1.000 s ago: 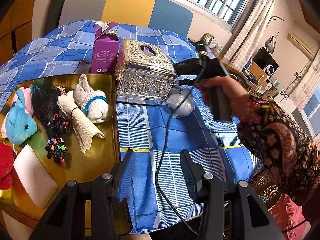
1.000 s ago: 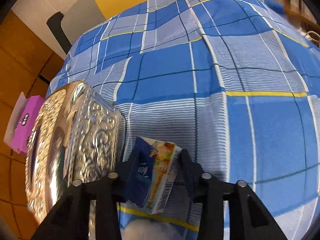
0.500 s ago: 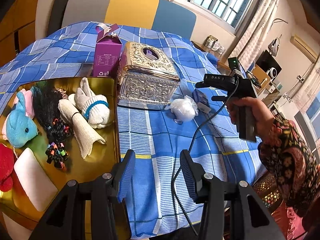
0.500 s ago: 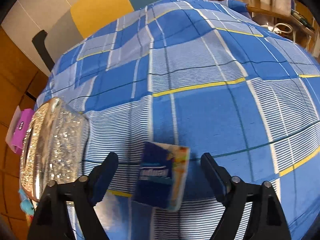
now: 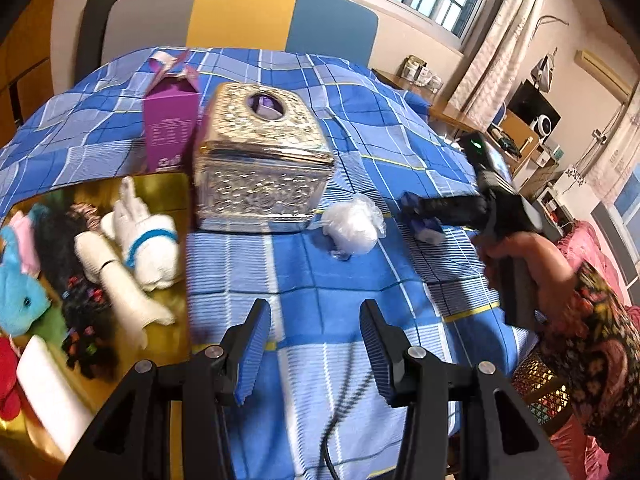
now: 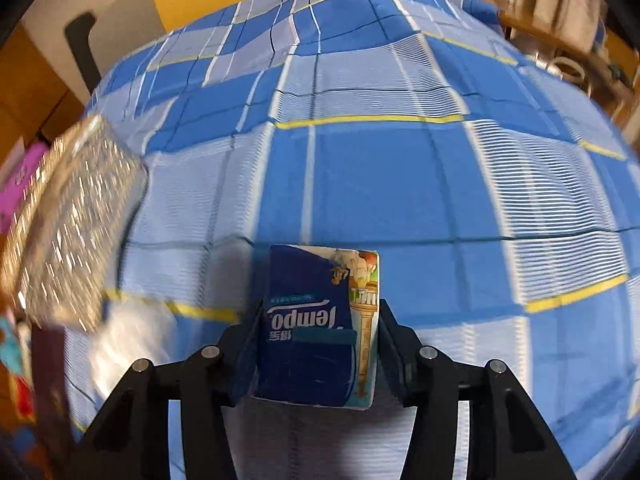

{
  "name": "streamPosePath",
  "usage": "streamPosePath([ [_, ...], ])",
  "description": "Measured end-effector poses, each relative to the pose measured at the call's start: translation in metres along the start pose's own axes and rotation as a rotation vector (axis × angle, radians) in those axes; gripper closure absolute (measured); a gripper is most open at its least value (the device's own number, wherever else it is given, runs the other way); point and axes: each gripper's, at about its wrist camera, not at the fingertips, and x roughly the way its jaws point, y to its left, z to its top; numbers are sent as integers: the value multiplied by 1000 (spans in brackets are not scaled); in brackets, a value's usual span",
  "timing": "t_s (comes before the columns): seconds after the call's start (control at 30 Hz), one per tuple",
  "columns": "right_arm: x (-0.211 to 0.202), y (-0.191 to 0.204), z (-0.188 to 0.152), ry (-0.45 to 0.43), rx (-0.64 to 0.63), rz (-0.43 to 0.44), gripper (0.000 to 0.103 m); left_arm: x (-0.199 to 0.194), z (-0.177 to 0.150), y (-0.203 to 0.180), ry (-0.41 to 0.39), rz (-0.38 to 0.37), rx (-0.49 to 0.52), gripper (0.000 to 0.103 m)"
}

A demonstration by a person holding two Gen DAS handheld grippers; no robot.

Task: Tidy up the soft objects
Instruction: 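Lift the Tempo tissue pack off the cloth with the right gripper, then lower the left gripper onto the clear plastic bag of cotton and close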

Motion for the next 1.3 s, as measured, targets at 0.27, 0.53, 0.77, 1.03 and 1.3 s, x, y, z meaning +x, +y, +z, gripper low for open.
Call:
streamPosePath([
  [0.27,-12,-21,-25,-57,-82,-97,50,37,18,-37,50,-3,50,56],
  [0.53,-14,-10,-28,-38,-99,-80,50,84,37,-55,108,11,32,56],
  [0.77,-12,-6,-27,-25,-94,-71,50,106,46,-60,99,4,-11,56],
  [1.03,-14,-9,-25,-24,-68,-57,50,125,55,-62,71,48,-53,55],
  [1.3,-13,-10,-24,-16,-54,-34,50,149,63,-61,52,134,-67,55],
])
